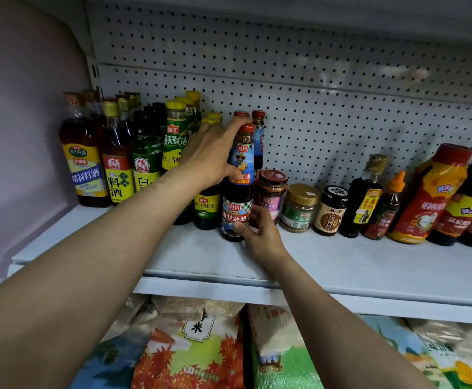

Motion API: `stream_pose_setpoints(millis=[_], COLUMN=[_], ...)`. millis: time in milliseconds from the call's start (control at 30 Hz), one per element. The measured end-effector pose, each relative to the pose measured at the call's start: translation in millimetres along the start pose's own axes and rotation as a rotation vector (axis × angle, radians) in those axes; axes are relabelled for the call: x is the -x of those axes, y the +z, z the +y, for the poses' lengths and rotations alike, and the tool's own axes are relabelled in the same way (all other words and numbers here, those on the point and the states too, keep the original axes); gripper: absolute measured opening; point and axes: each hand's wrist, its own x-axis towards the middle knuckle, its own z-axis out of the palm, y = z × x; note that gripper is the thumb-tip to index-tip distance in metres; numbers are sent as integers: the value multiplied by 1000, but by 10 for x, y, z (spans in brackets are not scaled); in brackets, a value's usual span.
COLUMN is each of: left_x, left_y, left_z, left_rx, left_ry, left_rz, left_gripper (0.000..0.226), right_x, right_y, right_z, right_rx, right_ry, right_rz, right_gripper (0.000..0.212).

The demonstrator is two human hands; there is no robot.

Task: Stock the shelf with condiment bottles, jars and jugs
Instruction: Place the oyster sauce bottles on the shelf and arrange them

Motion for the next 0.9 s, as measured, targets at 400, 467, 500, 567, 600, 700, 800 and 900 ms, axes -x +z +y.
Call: stream_pose_setpoints(millis=[400,467,500,567,600,700,800,900], left_x=[104,274,380,606,706,937,1061,1092], left_y=[53,137,211,410,525,882,1164,1338], left_z=[54,92,106,133,151,233,287,278], left_rx=[-62,82,210,442,517,652,721,731], left_ry=[-52,-82,-122,-256,-327,-461,-564,-639], left_rz=[77,192,265,399,438,450,419,383], left_gripper=[116,112,104,83,74,62,59,54], right_x=[31,68,76,54,18,-149,-361,-568], right_y=[-25,-90,-146,-296,-388,-650,-815,-924], right_z=[-27,-97,-150,-276,-359,-640,-874,-1034], right_rx=[-22,-71,-87,-94,-85,-56,36,140], right_ry=[1,-6,-24,-89,-124,-166,-194,-219], right_rz=[34,38,61,145,194,282,266,219], right_gripper=[53,52,49,33,24,20,33,39])
